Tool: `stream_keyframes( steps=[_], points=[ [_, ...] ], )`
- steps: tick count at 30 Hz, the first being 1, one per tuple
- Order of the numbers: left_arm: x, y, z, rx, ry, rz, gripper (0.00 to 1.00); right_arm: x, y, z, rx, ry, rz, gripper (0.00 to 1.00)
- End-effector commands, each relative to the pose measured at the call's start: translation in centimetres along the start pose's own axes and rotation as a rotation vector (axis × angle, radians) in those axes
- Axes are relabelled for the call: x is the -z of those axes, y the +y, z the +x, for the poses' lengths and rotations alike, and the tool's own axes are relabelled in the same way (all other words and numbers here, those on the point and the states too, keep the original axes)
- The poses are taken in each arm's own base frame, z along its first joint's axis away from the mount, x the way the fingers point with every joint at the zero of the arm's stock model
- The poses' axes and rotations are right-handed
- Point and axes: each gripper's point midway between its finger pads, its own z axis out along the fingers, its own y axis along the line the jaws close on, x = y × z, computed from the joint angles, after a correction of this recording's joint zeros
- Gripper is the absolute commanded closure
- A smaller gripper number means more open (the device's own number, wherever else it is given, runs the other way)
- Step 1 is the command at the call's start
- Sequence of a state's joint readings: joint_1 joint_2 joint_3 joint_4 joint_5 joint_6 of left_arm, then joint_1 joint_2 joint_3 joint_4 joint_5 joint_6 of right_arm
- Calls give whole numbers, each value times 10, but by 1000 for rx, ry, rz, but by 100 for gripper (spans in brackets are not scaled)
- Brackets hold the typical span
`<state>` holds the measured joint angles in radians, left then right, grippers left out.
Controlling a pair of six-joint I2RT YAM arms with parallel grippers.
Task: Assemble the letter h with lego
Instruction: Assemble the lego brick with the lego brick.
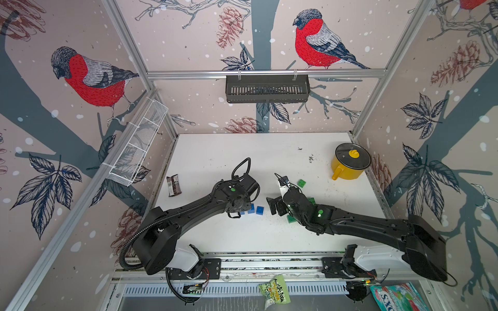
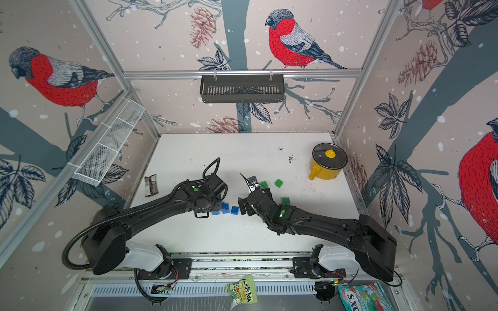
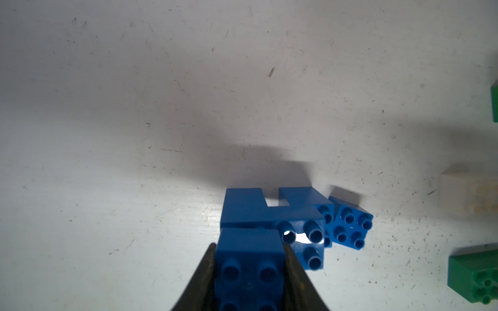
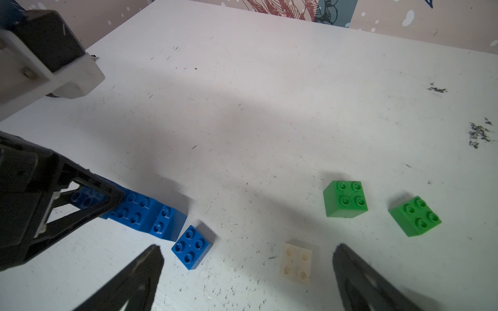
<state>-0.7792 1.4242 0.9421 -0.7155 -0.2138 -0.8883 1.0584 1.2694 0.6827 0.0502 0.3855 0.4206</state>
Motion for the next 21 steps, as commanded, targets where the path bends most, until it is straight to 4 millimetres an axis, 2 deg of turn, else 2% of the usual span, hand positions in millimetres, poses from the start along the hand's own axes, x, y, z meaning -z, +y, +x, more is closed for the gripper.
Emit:
stream_keyframes(
  steps=[1, 21],
  points=[
    [1, 5, -2, 14, -23, -28, 68, 1, 0, -6, -13, -22, 6, 1],
    [-2, 7, -2, 41, -47, -45, 67, 1, 1, -7, -12, -24, 4, 1]
  ],
)
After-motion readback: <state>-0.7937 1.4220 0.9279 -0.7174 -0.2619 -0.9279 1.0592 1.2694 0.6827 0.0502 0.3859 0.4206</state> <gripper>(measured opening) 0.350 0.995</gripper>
